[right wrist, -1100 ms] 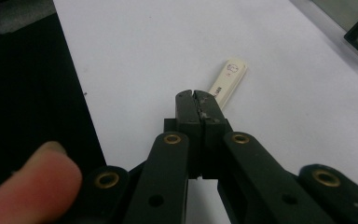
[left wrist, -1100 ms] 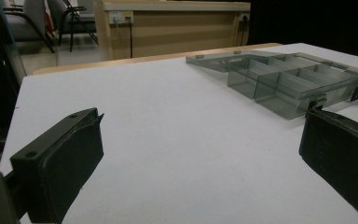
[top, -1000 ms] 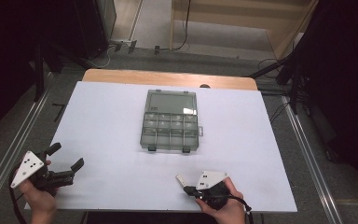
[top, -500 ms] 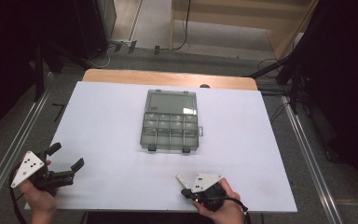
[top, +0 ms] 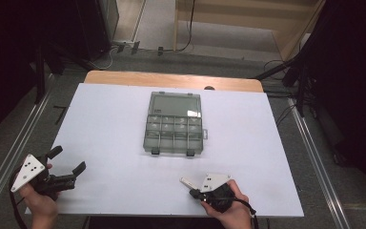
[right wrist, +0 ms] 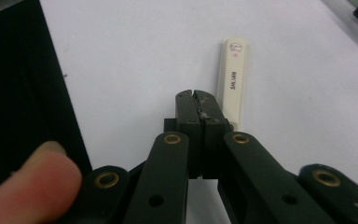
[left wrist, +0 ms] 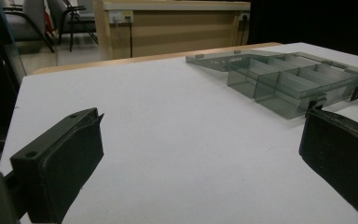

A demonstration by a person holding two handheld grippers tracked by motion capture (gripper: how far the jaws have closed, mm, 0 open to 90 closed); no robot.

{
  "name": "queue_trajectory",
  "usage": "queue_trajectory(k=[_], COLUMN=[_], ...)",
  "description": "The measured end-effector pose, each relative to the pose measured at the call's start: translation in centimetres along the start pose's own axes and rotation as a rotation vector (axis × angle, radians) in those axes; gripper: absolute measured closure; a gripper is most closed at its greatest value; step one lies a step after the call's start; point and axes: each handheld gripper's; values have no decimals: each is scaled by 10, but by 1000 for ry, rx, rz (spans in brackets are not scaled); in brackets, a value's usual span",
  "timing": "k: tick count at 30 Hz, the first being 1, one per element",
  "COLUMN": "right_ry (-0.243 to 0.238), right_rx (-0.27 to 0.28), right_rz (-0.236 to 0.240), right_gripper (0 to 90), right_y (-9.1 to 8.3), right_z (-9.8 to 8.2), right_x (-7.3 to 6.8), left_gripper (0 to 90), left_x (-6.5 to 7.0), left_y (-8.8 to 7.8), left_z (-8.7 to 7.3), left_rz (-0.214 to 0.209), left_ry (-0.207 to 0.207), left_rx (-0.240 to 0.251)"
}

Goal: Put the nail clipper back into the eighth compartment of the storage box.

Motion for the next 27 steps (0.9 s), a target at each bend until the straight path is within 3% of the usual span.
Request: queue_trajectory(k=[17, 20, 22, 23, 24, 27], right_ry=[41, 40, 32, 31, 31, 45], right_rx=[17, 12, 14, 20, 20, 26], right_rz=[-17, 2, 11, 15, 15, 24], right_gripper=[900, 776, 742, 667, 667, 508], right_y=[-1, -6, -8, -14, -14, -23], right_z=[-4, -3, -3, -3, -3, -2], right_x=[9, 8, 8, 7, 7, 9], left_gripper=[0, 0, 0, 0, 0, 0], left_x=[0, 0, 0, 0, 0, 0], left_y=[0, 0, 0, 0, 0, 0], left_z=[0, 0, 0, 0, 0, 0], left_rz=[0, -1, 0, 0, 0, -1], left_ry=[-3, -4, -4, -4, -5, -5], left_rx=[-1, 0, 0, 0, 0, 0])
Point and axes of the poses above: each handheld gripper's, and its own axes: y roughly forward along the jaws, z roughly out of its top, x roughly to its right, and after that the axes turned 14 degrees about -x, right-handed
